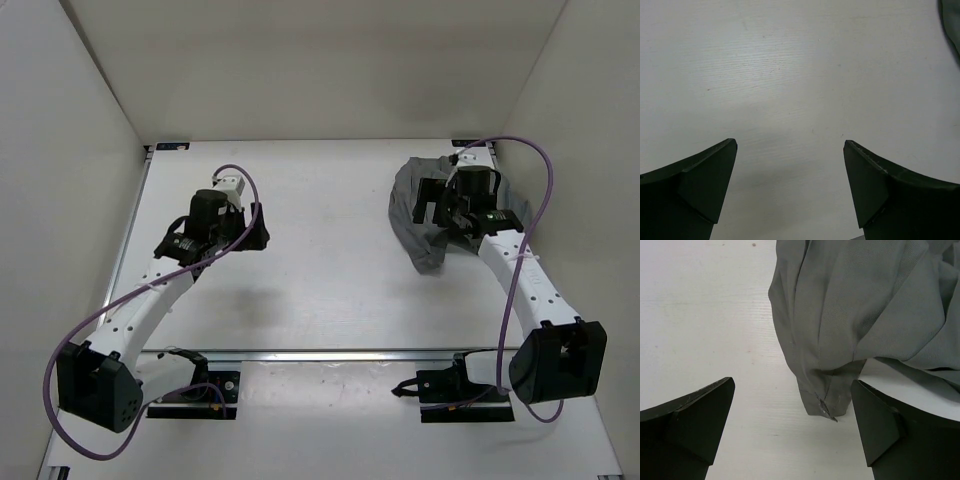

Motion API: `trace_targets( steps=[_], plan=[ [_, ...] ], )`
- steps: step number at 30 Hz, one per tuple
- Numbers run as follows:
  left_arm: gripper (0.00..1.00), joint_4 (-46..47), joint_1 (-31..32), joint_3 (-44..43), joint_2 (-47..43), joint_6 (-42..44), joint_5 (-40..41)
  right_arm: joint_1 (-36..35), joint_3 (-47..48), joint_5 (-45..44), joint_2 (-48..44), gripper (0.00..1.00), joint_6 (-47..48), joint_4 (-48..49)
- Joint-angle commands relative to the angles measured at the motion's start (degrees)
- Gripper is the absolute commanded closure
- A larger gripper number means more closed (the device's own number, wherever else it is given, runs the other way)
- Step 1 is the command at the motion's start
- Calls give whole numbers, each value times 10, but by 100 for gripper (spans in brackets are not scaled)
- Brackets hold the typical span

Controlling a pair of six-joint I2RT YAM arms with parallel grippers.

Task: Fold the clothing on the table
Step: Grab the skirt from the pile

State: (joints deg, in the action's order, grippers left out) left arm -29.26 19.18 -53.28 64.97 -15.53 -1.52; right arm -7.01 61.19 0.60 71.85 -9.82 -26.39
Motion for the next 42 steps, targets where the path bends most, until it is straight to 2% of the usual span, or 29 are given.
trace_targets(
  steps=[1, 5, 9, 14, 17, 21, 23, 26, 29, 32, 37, 42],
  plan=[
    [1, 37, 21, 6, -12, 1, 3, 8, 20, -39, 1, 1, -16, -4],
    [1, 92, 31, -3, -5, -16, -51, 28, 34, -64, 7, 1, -20, -40],
    [1, 172, 62, 4, 30, -77, -113, 91, 51, -46, 14, 0, -27, -65],
    [1, 279, 138, -14, 141, -139, -203, 115, 34, -58, -11, 2, -22, -71],
    [1, 311, 191, -52, 211, -151, -201, 111, -13, -86, -43, 1, -13, -63],
    [1, 371, 214, -85, 282, -194, -210, 125, -84, -55, -84, 3, -26, -43],
    [1, 402, 224, -100, 314, -223, -233, 114, -97, -75, -95, 3, -20, -38],
    [1, 407, 235, -146, 360, -231, -238, 102, -128, 8, -106, 4, 14, -16],
    [1, 394, 226, -148, 372, -245, -245, 75, -138, 68, -95, 2, 21, 17],
    [2, 395, 194, -109, 349, -236, -235, 30, -157, 44, -59, 1, 19, 47],
    [1, 355, 139, -73, 286, -209, -237, 17, -140, 22, 27, 7, 29, 53],
    [1, 340, 84, -39, 234, -188, -252, -3, -125, -35, 64, 8, 60, 60]
  ],
)
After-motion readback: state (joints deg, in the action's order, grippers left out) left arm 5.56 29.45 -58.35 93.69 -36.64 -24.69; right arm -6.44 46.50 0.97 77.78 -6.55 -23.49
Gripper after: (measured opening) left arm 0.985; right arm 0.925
